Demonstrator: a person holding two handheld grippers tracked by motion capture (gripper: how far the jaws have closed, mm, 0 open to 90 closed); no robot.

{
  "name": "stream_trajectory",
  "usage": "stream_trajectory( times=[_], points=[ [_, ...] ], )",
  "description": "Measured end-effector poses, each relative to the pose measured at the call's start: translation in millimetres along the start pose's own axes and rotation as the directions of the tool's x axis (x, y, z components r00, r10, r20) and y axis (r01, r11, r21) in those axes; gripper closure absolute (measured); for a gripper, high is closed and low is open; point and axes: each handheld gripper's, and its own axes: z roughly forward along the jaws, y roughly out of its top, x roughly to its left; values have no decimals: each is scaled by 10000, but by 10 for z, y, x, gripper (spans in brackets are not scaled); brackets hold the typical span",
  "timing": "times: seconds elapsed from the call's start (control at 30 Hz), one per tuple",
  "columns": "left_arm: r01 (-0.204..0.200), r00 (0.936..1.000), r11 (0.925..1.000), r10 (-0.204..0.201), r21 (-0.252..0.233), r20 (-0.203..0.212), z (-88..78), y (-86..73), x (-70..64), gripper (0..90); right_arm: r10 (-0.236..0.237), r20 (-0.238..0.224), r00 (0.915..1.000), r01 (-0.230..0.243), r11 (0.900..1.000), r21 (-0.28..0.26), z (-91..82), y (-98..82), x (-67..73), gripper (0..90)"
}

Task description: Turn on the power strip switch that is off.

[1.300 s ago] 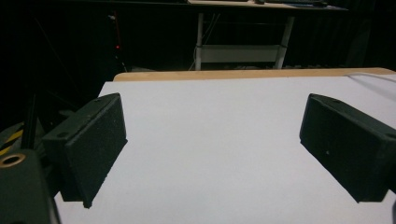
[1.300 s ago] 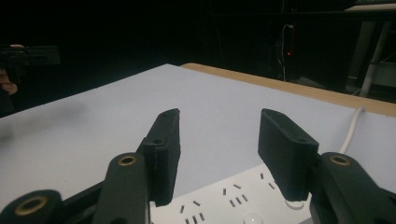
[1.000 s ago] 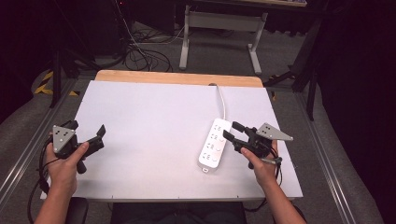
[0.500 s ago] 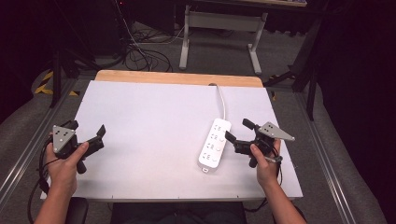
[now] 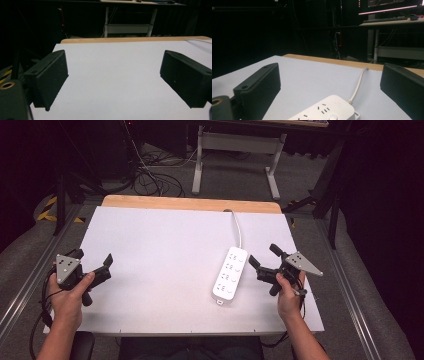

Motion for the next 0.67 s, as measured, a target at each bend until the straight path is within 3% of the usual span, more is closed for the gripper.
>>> stream_trajectory(
  times=[0.67],
  points=[
    [61,10000,10000,-61,-7,-70,1,0,9,66,-207,-111,9997,207,9998,-50,-5,-8,-2,38]
  ],
)
